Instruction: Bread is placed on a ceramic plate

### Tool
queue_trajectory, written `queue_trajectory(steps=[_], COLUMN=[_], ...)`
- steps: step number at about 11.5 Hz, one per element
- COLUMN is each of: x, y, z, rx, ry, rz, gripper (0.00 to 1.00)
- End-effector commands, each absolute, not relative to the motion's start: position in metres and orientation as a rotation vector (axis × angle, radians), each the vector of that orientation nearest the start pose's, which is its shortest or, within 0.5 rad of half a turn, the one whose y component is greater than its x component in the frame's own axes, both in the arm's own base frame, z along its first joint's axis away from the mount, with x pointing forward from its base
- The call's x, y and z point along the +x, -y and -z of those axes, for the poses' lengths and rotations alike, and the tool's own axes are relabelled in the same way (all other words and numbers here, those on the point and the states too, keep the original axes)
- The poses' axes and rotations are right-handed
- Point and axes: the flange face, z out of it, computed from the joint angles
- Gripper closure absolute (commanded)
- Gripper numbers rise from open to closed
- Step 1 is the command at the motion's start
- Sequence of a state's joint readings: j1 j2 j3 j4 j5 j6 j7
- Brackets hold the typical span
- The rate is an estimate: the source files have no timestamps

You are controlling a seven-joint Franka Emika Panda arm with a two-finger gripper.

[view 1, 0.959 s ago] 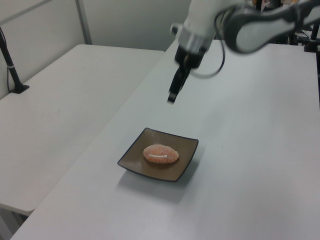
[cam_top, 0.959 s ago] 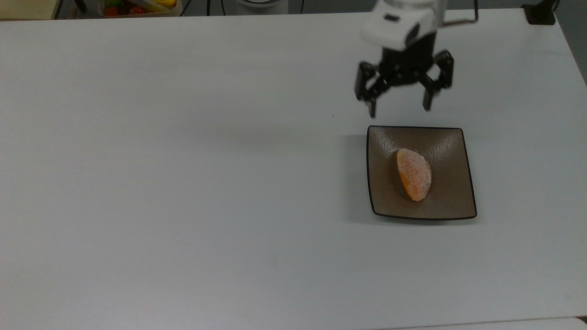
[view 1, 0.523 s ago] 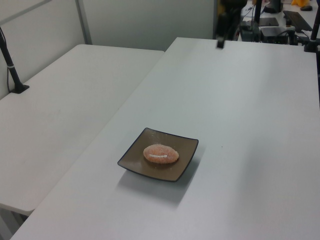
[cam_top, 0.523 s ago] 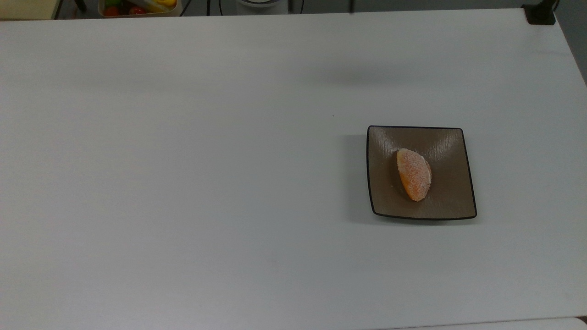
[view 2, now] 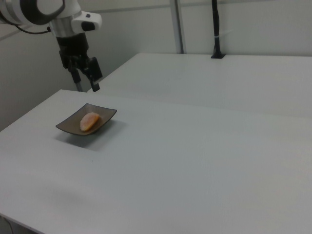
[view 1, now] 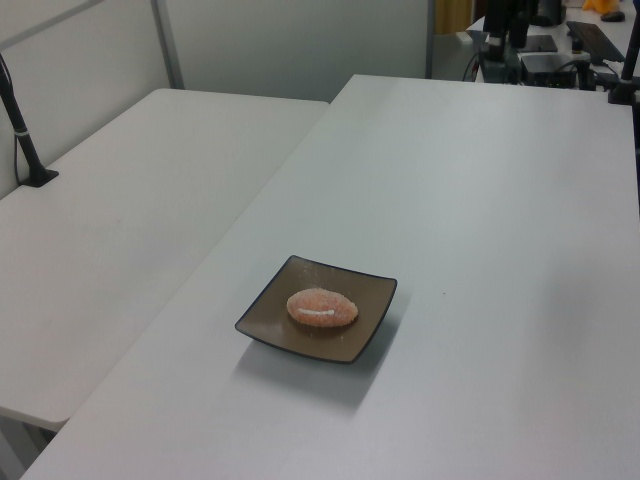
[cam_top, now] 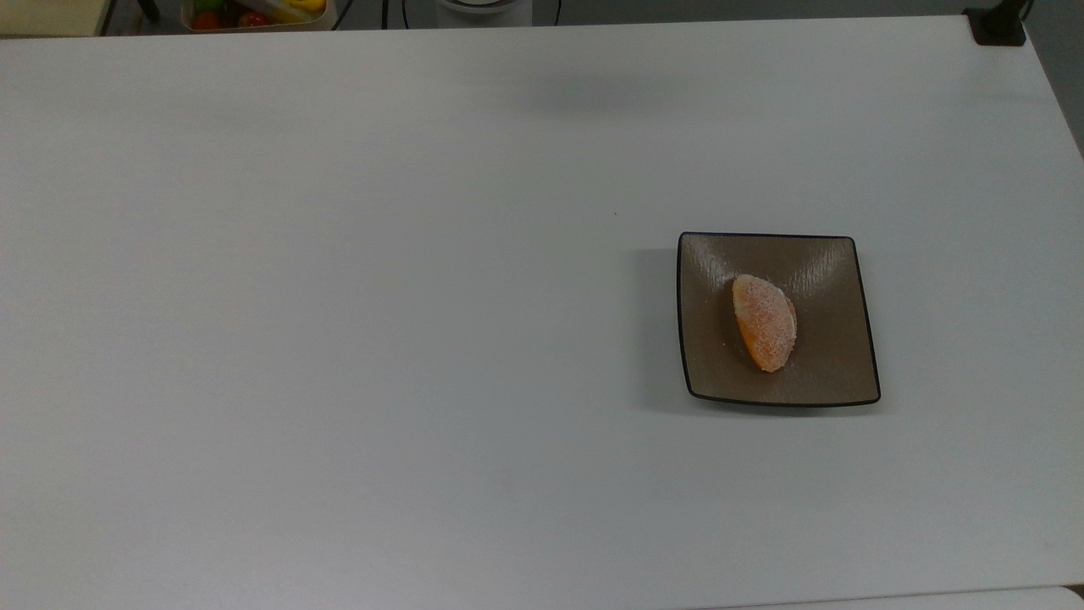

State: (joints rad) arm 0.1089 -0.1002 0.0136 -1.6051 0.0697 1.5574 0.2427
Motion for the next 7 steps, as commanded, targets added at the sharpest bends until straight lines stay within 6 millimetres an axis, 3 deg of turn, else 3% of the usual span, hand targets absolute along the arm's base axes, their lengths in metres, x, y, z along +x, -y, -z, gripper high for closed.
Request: queue_trajectory(steps=[1, 3, 7], x=[0.533, 0.547, 0.549], y=[-0.069, -0.064, -0.066], z=[-0.644, -0.634, -0.632], rx=[-3.053, -3.054, -3.054], ry=[0.084, 0.233, 0.264], rz=[0.184, 0.221, 0.22], gripper=[0.0, 0.0, 0.0])
